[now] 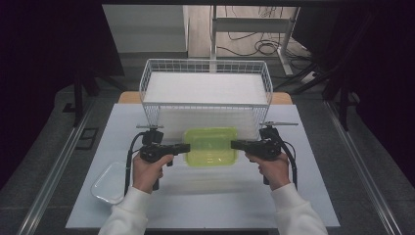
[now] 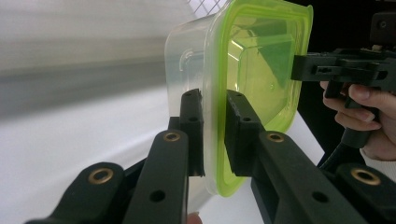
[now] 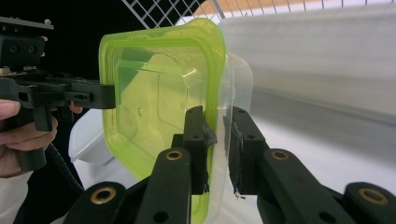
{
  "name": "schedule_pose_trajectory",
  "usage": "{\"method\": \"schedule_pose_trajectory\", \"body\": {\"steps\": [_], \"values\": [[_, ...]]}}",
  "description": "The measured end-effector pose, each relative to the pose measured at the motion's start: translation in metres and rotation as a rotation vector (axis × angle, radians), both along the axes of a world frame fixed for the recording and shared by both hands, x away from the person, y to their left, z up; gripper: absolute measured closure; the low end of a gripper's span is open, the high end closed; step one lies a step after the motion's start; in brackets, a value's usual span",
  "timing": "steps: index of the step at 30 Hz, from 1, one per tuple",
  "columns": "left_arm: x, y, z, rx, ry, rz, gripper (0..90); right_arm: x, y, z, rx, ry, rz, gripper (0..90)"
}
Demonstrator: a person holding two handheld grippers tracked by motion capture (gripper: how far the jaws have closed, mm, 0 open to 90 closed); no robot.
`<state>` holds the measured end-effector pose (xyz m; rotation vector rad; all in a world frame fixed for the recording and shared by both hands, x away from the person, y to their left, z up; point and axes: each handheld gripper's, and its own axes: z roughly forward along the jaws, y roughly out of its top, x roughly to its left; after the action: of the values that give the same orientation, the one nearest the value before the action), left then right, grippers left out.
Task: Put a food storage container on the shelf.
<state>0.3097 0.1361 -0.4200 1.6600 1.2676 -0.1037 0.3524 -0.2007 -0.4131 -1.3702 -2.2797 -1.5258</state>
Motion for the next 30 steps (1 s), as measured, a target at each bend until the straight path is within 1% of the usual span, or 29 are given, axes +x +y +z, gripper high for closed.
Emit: {"method": "schedule_pose_trajectory", "body": {"steps": [1,8,11,16,21,30], "values": [[0.000,0.000,0.001,-0.001,-0.002,0.000,79.6,-0.001,0.000,0.004,-0.001,-0.012,0.000,77.9],[-0.006,-0.002,0.011,0.008,-0.039,0.006,79.6,-0.005,-0.002,0.013,0.006,-0.036,0.004,77.9],[-0.007,-0.001,0.014,0.002,-0.043,0.009,79.6,-0.007,-0.001,0.017,0.008,-0.045,0.005,77.9],[-0.009,0.001,0.024,0.010,-0.067,0.010,79.6,-0.007,0.000,0.023,0.017,-0.061,0.010,77.9],[-0.009,0.000,0.031,0.015,-0.074,0.018,79.6,-0.007,0.001,0.029,0.024,-0.080,0.000,78.1],[-0.007,-0.001,0.042,0.014,-0.089,0.008,79.5,-0.007,-0.003,0.036,0.042,-0.082,0.001,78.1]]}}
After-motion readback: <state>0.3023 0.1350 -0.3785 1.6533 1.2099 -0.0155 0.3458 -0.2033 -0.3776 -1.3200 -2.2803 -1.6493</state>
